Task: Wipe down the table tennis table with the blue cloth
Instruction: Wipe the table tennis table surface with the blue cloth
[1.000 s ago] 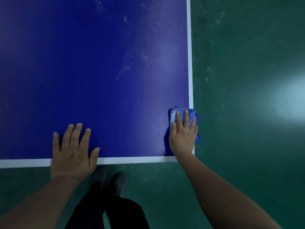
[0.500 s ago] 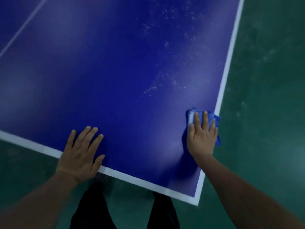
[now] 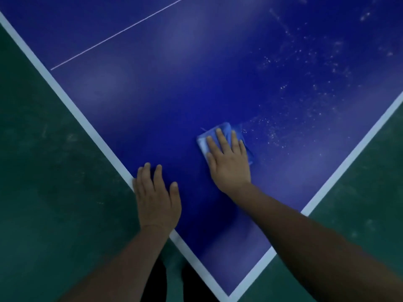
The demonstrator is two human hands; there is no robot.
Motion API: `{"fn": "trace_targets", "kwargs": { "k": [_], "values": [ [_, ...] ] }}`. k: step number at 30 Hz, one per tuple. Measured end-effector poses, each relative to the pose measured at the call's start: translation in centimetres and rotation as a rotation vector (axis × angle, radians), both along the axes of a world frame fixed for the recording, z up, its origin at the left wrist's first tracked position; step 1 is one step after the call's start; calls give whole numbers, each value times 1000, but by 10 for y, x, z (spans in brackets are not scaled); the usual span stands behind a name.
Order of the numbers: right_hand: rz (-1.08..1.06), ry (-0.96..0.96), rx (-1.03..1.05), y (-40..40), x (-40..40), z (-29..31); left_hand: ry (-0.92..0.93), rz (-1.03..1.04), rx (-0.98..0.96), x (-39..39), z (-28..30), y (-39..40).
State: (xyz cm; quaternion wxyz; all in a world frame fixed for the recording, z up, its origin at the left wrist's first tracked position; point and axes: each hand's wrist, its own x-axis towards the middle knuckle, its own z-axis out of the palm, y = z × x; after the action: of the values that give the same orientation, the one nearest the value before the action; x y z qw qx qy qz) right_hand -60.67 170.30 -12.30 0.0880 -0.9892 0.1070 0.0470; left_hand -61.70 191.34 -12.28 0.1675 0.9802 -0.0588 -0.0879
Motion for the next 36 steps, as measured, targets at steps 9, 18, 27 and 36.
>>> {"fn": "trace_targets", "kwargs": {
  "k": [9,18,27,36],
  "values": [
    [122,19,112,82,63,3,-38,38,32,-2,-11,-9],
    [-678,92,-53,-165,-44,5,1,23,116,-1,-12,-9],
    [-74,0,-63,-2,-64,-1,24,28,137,1,-10,-11],
    [-535,74,-87,-190,-96,13,20,25,122,3,-7,-14]
  ]
}}
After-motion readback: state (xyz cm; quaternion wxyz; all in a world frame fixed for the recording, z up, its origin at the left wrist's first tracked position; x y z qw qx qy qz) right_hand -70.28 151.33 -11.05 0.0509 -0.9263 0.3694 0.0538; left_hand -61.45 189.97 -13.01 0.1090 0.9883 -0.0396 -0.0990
